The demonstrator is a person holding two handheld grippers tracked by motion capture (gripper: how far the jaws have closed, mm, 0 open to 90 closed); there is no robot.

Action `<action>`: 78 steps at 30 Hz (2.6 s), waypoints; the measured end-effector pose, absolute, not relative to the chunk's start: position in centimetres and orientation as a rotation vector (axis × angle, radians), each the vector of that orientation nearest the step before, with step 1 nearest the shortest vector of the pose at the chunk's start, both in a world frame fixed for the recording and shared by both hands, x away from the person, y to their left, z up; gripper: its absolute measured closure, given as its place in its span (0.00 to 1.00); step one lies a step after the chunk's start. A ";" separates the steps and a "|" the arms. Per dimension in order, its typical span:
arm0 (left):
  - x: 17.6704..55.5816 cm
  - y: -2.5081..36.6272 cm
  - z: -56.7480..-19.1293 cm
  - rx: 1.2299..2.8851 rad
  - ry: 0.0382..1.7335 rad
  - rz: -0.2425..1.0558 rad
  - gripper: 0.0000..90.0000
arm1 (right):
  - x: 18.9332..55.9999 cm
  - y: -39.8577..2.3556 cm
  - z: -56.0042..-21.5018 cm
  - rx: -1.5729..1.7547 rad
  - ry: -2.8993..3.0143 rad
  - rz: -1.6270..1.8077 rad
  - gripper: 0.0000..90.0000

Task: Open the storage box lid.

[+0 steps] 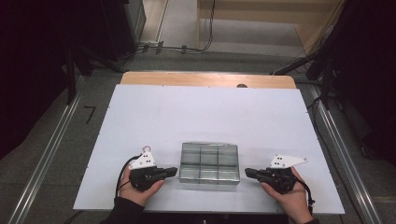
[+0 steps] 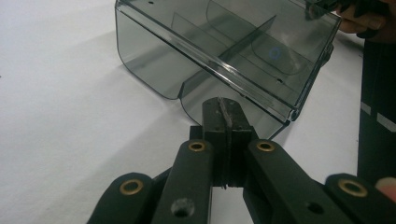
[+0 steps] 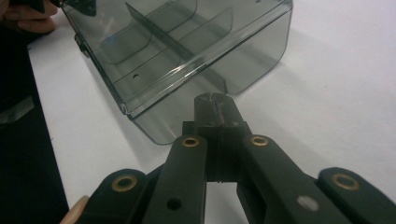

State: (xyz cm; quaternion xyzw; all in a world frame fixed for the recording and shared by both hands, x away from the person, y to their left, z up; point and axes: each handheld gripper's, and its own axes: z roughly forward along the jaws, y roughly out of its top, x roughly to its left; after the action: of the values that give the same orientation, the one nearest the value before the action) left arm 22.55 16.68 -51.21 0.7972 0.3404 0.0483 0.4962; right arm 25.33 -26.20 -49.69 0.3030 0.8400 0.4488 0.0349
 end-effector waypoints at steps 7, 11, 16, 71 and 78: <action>22.4 16.2 -51.2 1.949 0.804 0.105 1.00 | 25.2 -25.6 -50.1 0.879 2.635 1.366 0.98; 22.4 16.3 -51.2 1.942 0.798 0.093 1.00 | 25.1 -25.1 -50.2 0.842 2.670 1.358 0.98; 22.4 16.3 -51.3 1.941 0.795 0.088 1.00 | 24.9 -25.0 -50.1 0.813 2.685 1.357 0.98; 22.1 14.8 -49.0 1.765 0.643 0.176 1.00 | 24.0 -24.6 -46.7 0.713 2.525 1.558 0.98; 21.9 15.1 -48.5 1.762 0.680 0.205 0.93 | 24.2 -24.1 -46.2 0.742 2.501 1.552 0.98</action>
State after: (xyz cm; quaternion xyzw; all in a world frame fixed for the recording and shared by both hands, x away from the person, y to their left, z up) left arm 21.92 15.15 -48.55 0.7544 0.2910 0.0878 0.5819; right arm 24.22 -24.09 -46.23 0.2441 0.8228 0.5105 0.0529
